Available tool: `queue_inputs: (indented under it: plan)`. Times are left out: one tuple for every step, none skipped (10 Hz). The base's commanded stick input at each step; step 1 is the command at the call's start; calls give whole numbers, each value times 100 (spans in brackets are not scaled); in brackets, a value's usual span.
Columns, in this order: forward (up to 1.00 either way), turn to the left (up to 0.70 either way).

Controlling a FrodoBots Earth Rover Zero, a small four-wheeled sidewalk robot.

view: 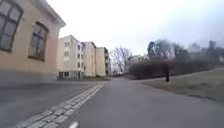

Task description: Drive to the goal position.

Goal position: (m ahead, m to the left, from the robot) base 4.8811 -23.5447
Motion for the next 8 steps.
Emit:
queue_inputs:
  plan:
    - [100, 0]
    - [100, 0]
    - [100, 0]
    - [100, 0]
    - [100, 0]
    - [100, 0]
    - [100, 0]
    - [100, 0]
